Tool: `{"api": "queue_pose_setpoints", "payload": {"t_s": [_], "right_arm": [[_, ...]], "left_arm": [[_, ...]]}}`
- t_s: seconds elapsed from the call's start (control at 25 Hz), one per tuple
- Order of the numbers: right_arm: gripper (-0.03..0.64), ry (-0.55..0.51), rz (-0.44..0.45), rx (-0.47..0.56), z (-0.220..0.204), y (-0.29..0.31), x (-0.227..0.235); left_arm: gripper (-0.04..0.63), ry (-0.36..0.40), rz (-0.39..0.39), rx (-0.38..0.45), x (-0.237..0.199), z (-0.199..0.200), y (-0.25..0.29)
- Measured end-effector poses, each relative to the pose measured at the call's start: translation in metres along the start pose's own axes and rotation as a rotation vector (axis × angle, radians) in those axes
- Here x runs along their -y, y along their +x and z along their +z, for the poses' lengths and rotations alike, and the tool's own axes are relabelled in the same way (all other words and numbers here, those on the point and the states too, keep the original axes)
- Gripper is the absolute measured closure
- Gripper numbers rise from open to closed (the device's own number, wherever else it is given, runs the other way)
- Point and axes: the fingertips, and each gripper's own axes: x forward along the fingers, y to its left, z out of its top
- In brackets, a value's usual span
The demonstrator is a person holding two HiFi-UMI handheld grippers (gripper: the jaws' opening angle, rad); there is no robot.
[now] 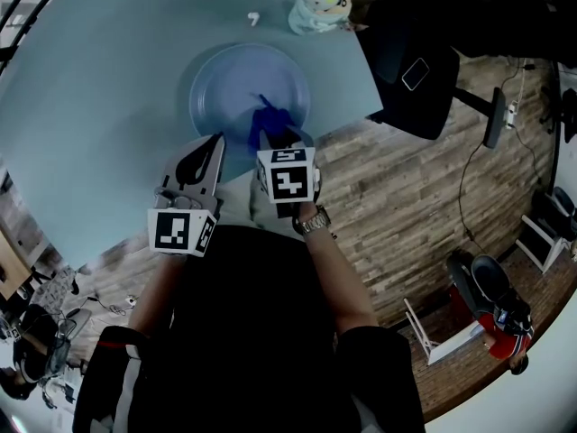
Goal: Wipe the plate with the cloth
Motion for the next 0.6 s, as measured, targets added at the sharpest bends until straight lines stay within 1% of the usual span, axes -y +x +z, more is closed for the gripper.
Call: {"api": "queue_pose_setpoints", "payload": {"t_s": [0.32,0.6], "right_arm": [[0.497,0.004,-0.047,0.023,0.018,0.003,0.028],[0.497,0.012,-0.064,0.02,0.036,0.008,0.039]], "left_arm": [[0.595,-0.002,-0.01,-0.015,-0.001,0.0,0.015],[0.595,-0.01,0.004,-0.027,-0.011,0.001,0.022]]}}
